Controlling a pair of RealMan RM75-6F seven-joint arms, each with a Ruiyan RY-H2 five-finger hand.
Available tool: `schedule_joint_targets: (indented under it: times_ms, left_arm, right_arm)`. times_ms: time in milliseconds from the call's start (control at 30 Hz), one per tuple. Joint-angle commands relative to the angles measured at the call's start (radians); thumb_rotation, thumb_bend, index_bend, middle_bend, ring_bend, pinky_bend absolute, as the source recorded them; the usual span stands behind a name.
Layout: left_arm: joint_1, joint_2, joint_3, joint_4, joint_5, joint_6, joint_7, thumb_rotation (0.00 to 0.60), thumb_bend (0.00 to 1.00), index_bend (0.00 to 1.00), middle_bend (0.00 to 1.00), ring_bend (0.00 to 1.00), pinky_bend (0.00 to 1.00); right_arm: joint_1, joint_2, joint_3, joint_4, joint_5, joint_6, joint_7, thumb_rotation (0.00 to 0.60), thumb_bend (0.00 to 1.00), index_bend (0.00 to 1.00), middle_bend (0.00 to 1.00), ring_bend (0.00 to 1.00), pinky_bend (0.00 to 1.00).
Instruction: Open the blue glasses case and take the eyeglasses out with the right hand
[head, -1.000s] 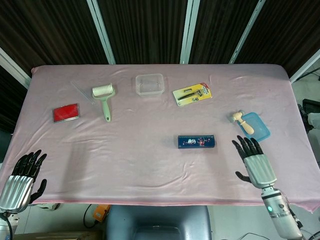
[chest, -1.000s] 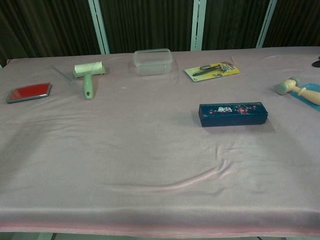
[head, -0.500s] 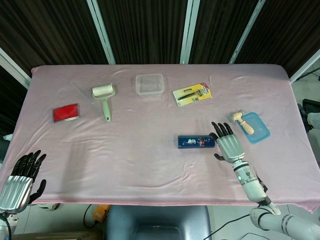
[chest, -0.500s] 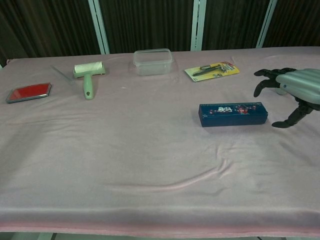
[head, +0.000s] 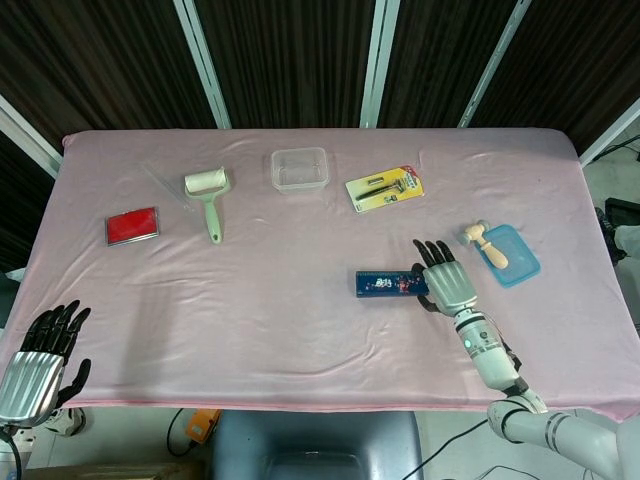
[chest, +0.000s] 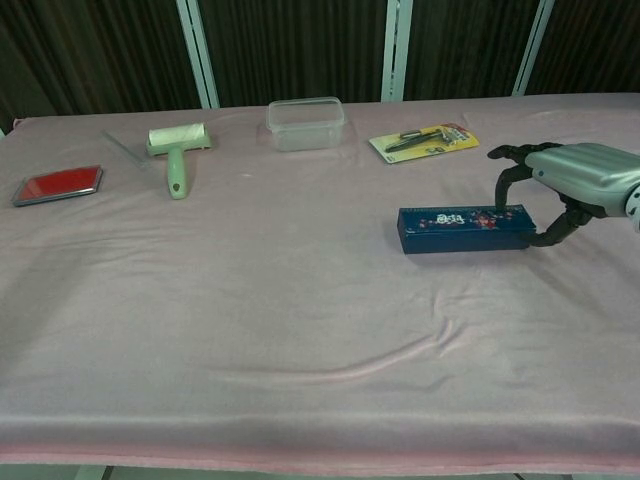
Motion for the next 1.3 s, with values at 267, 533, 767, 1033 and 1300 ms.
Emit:
schedule_joint_targets:
  times_ms: [267, 533, 767, 1033, 1300]
  left_arm:
    - [0.0, 0.001, 0.001, 0.001, 0.002, 0.0, -0.002, 0.6, 0.43, 0.0, 0.0, 0.0, 0.1]
    - [0.001, 0.001, 0.003, 0.003, 0.006, 0.002, -0.004, 0.6, 0.43, 0.0, 0.0, 0.0, 0.1]
    - [0.001, 0.0, 0.003, 0.003, 0.006, 0.001, -0.003, 0.6, 0.43, 0.0, 0.0, 0.0, 0.1]
    - [-0.002, -0.002, 0.002, 0.003, -0.001, -0.008, 0.002, 0.6, 0.43, 0.0, 0.0, 0.0, 0.1]
    - [-0.005, -0.003, 0.0, 0.001, -0.012, -0.02, 0.006, 0.6, 0.43, 0.0, 0.0, 0.0, 0.1]
  right_arm:
    - [0.007, 0.004, -0.009, 0.002, 0.016, -0.003, 0.002, 0.6, 0.48, 0.56, 0.14, 0.05, 0.03]
    - [0.013, 0.021, -0.016, -0.014, 0.03, -0.009, -0.011, 0.6, 0.57, 0.56, 0.14, 0.05, 0.03]
    - [0.02, 0.031, -0.012, -0.034, 0.045, -0.005, -0.02, 0.6, 0.58, 0.57, 0.14, 0.05, 0.03]
    - [0.055, 0.024, 0.022, -0.044, 0.087, -0.021, -0.046, 0.6, 0.58, 0.57, 0.14, 0.05, 0.03]
    - [0.126, -0.011, 0.074, -0.002, 0.209, -0.092, -0.129, 0.6, 0.58, 0.57, 0.14, 0.05, 0.05]
